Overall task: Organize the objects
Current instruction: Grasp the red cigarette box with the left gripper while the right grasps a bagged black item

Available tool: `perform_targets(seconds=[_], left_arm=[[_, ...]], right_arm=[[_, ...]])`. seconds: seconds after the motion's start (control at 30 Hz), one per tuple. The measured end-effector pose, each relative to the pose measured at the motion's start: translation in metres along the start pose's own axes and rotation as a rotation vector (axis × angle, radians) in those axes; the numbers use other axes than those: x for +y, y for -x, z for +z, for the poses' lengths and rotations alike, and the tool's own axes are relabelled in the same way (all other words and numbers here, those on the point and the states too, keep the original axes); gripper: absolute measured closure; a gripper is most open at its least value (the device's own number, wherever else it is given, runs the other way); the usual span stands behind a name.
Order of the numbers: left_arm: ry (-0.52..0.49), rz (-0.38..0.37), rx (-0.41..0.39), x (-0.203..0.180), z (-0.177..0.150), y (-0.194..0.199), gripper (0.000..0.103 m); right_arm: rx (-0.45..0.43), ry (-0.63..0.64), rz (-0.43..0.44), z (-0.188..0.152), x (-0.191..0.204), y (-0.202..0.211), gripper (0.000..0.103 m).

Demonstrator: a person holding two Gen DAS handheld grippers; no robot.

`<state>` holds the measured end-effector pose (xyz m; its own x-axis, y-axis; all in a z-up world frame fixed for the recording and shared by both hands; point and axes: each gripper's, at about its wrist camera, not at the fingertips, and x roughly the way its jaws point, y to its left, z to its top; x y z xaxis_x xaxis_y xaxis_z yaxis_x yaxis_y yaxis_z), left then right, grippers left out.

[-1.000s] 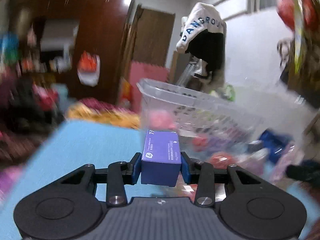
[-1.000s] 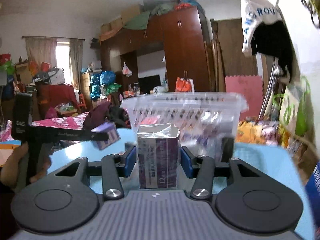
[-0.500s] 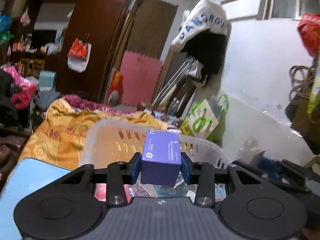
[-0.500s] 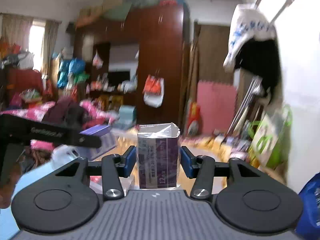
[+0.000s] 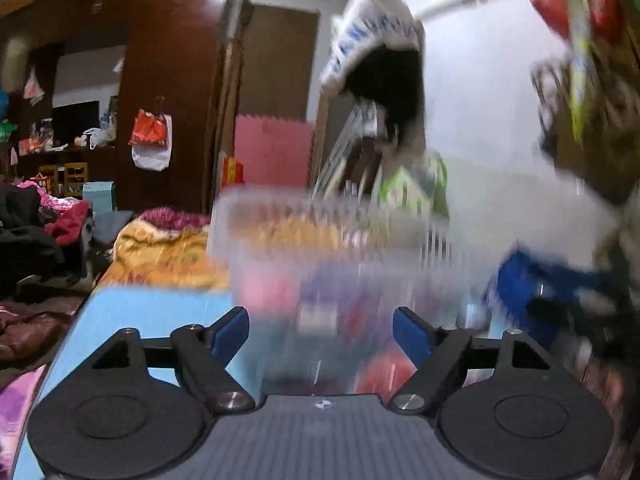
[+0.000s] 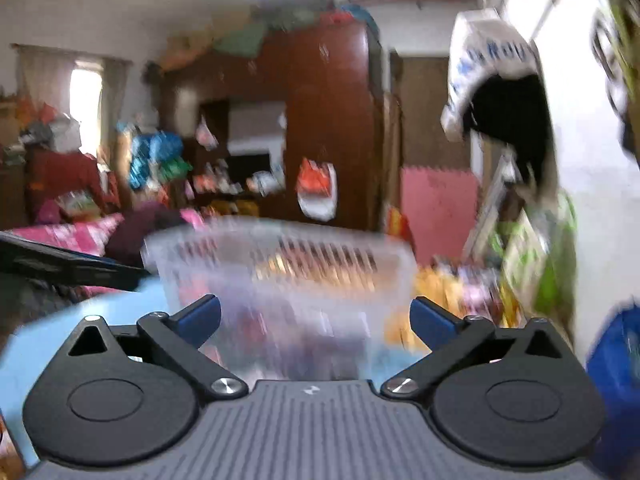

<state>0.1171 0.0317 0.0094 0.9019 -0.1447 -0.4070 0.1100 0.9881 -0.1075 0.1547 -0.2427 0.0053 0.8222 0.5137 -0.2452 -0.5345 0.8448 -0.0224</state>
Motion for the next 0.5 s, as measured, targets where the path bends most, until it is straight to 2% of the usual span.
perform_targets(seconds=[0.1,0.17,0.27,0.33,0.4,0.43,0.47,0.5], left_arm=[[-0.005,-0.001,0.063,0.007,-0.025,-0.01,0.021],[0.026,-0.006,0.069,0.015,-0.03,-0.012,0.021],[0.053,0.008,0.078,0.021,-0.031,-0.015,0.021],[0.043,0.005,0.098,0.021,-0.035,-0.018,0.021],[0.015,0.002,0.12,0.018,-0.037,-0.023,0.021],[0.004,0.007,0.128,0.016,-0.038,-0.025,0.021],[-0.004,0.013,0.132,0.013,-0.041,-0.026,0.021],[-0.011,0.018,0.135,0.012,-0.044,-0.026,0.021]], right_arm=[[0.077,-0.075,-0.036,-0.02,-0.018,-0.019,0.015],[0.124,-0.123,-0.038,-0.022,-0.029,-0.034,0.033],[0.174,-0.138,-0.01,-0.019,-0.032,-0.056,0.038],[0.195,-0.133,-0.002,-0.018,-0.029,-0.065,0.04],[0.209,-0.123,0.025,-0.018,-0.024,-0.07,0.047],[0.219,-0.102,0.016,-0.018,-0.02,-0.072,0.062],[0.225,-0.083,0.004,-0.019,-0.017,-0.07,0.071],[0.216,-0.066,-0.003,-0.022,-0.015,-0.066,0.071]])
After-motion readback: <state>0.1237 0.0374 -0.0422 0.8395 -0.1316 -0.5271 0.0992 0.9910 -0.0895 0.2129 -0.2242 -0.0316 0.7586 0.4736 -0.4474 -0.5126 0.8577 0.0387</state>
